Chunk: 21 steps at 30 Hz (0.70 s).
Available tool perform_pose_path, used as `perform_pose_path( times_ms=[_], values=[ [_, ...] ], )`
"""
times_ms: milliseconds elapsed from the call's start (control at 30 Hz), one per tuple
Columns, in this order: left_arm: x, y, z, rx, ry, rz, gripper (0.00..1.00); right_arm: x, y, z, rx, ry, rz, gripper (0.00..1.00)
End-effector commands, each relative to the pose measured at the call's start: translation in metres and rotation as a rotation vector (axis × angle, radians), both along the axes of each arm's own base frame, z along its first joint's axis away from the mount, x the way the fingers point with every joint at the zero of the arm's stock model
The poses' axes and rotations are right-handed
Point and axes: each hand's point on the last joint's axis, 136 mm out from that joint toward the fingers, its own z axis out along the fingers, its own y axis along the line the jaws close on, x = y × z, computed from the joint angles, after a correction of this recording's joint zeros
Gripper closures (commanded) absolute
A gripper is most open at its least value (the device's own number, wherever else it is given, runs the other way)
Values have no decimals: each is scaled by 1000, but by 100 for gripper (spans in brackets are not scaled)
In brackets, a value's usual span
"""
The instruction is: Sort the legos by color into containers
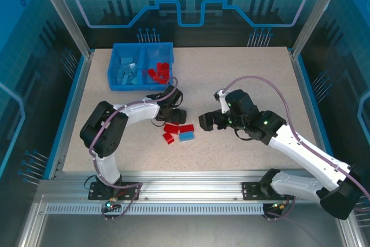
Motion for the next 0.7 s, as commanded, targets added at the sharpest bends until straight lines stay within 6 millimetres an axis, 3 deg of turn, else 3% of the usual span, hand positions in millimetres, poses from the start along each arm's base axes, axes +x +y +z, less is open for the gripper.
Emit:
perform_pose_path(
  times_ms=[0, 133, 267, 333, 467, 667],
  values=[
    [-10, 2, -7, 30, 43, -33, 22, 0, -9, 0, -1, 2, -33, 0],
    [-16, 10, -15, 60, 56, -16, 34, 2, -8, -1, 3, -1, -32, 0],
    [-15, 8, -8, 34, 38, 4, 42, 2, -5, 0, 6, 12, -23, 0],
    [-11, 9, -2, 34, 13, 20, 41, 1, -3, 2, 14, 15, -18, 0],
    [-7, 9, -1, 52, 8, 12, 22, 1, -3, 4, 25, 11, -18, 0],
    [-9, 6, -20, 111, 43, -9, 27, -1, -5, 4, 22, 12, -23, 0]
  ],
)
